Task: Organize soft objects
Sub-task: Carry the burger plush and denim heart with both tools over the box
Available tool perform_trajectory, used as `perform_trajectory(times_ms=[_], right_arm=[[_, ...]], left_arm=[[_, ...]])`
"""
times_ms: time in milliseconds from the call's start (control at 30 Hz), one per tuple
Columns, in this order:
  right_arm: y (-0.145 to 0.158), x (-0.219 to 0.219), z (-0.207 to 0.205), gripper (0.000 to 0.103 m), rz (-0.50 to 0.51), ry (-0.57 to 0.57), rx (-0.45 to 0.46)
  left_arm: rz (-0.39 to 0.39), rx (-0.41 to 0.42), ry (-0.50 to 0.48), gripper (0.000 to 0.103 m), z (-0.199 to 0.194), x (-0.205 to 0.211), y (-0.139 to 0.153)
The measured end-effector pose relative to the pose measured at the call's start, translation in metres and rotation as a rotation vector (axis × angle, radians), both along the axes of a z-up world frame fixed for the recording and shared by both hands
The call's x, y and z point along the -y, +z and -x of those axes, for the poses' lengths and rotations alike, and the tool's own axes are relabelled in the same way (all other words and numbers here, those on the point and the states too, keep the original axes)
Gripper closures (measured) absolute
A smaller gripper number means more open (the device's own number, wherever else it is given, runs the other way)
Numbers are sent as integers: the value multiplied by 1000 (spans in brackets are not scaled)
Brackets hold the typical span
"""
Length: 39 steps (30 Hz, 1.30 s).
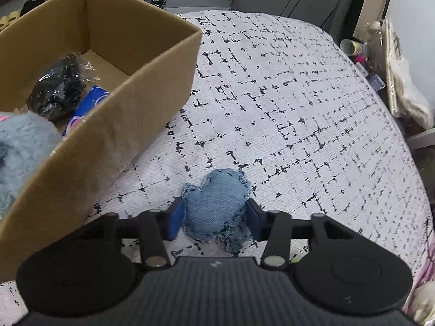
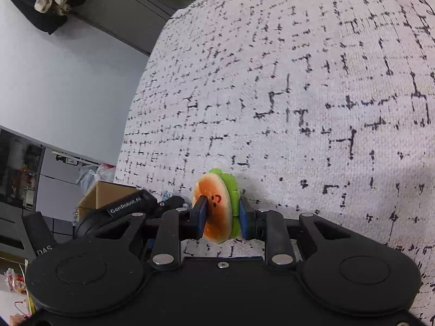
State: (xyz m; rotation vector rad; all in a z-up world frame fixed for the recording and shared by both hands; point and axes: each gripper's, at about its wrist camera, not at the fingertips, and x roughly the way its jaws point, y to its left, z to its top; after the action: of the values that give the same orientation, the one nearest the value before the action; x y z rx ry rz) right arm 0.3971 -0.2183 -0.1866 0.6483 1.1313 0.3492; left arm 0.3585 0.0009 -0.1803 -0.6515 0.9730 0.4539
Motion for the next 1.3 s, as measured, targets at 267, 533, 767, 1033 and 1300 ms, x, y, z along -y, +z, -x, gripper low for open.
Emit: perform_trajectory(times_ms=[267, 533, 767, 1033, 1300], right_arm=[[22, -8, 6, 79, 6, 32, 74], [37, -16, 12, 79, 5, 57, 141], [52, -30, 20, 79, 12, 102, 200], [69, -52, 28, 79, 24, 142, 255], [79, -74, 41, 79, 59, 181, 313]], left_arm=[[6, 52, -50, 67, 17, -4, 24], [1, 117, -97, 67, 37, -11, 55], [-45, 183, -148, 67, 55, -27, 93], [-61, 214, -130, 67, 70, -61, 117], [-68, 213, -92, 67, 80, -95, 120]])
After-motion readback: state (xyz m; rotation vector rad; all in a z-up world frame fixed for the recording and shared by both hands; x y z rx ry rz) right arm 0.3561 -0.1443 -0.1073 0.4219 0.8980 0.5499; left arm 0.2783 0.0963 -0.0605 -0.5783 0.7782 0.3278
